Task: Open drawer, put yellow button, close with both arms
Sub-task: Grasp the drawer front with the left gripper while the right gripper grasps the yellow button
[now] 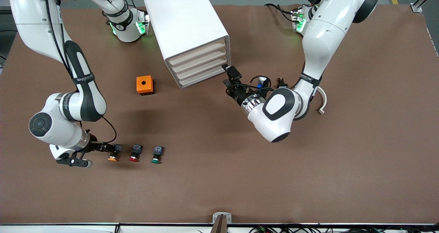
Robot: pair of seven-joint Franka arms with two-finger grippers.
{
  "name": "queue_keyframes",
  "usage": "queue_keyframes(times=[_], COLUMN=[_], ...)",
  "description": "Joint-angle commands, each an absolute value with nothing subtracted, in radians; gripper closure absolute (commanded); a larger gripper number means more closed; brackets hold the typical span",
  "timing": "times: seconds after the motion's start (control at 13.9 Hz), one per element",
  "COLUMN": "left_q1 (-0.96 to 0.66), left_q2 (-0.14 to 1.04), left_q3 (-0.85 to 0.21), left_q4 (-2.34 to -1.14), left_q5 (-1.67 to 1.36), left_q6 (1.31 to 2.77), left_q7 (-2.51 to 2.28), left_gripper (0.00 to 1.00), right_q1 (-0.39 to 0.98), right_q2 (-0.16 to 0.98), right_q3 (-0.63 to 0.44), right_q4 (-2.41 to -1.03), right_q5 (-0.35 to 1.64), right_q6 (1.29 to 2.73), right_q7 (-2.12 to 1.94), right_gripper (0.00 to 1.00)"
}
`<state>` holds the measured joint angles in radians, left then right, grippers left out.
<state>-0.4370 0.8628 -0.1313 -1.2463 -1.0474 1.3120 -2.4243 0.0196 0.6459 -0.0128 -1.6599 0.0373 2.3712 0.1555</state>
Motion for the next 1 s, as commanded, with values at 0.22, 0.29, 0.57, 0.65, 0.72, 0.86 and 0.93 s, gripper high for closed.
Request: queue_keyframes(times=[0.22, 0.29, 0.57, 0.65, 0.72, 0.86, 0.93], left_q1=[-0.477, -0.489, -0.521, -0.531, -0.537, -0.549, -0.551], left_q2=[0.868, 0.868, 0.871, 0.880, 0.884, 0.891, 0.893], left_q3=[-0.153, -0.155, -0.156, -0.156, -0.156, -0.156, -0.156], left_q4=[-1.291, -1.299, -1.313, -1.312, -1.312, -1.312, -1.312], left_q5=[-1.088, -1.088, -1.109, -1.114, -1.115, -1.115, -1.114], left_q6=[1.289, 1.289, 1.289, 1.290, 1.293, 1.299, 1.305], left_q7=[-2.438, -2.437, -2.442, -2.442, -2.442, -2.442, -2.441], left_gripper=[0.52, 0.52, 0.52, 0.52, 0.52, 0.52, 0.52], right_q1=[0.052, 0.049, 0.037, 0.035, 0.034, 0.034, 0.035], right_q2=[0.706, 0.709, 0.733, 0.739, 0.739, 0.739, 0.739], right_q3=[-0.017, -0.017, -0.018, -0.018, -0.018, -0.018, -0.018], right_q4=[-1.652, -1.652, -1.652, -1.652, -1.652, -1.654, -1.655], right_q5=[0.025, 0.022, -0.018, -0.018, -0.017, -0.015, -0.015], right_q6=[2.405, 2.405, 2.410, 2.410, 2.410, 2.407, 2.404], right_q7=[0.264, 0.264, 0.264, 0.265, 0.267, 0.268, 0.268], right_gripper=[0.00, 0.00, 0.00, 0.00, 0.01, 0.01, 0.04])
